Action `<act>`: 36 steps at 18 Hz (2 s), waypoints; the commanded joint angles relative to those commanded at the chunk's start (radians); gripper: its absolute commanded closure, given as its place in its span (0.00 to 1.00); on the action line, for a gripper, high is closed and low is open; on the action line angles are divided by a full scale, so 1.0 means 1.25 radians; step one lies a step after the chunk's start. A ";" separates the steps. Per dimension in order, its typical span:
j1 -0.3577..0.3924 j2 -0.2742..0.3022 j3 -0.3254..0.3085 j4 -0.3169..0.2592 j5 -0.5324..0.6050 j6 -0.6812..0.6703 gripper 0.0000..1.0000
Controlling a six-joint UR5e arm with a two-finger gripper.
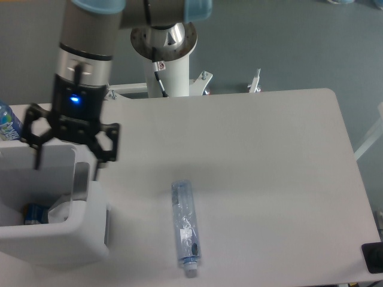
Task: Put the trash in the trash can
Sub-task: 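Move the gripper over the clear plastic bottle and lower it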
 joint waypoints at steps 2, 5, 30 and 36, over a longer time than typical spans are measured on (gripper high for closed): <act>0.037 -0.012 0.005 -0.001 0.026 -0.001 0.00; 0.091 -0.034 -0.001 0.000 0.019 0.012 0.00; 0.090 -0.420 0.095 0.079 0.070 0.108 0.00; 0.070 -0.447 0.106 0.079 0.073 0.106 0.00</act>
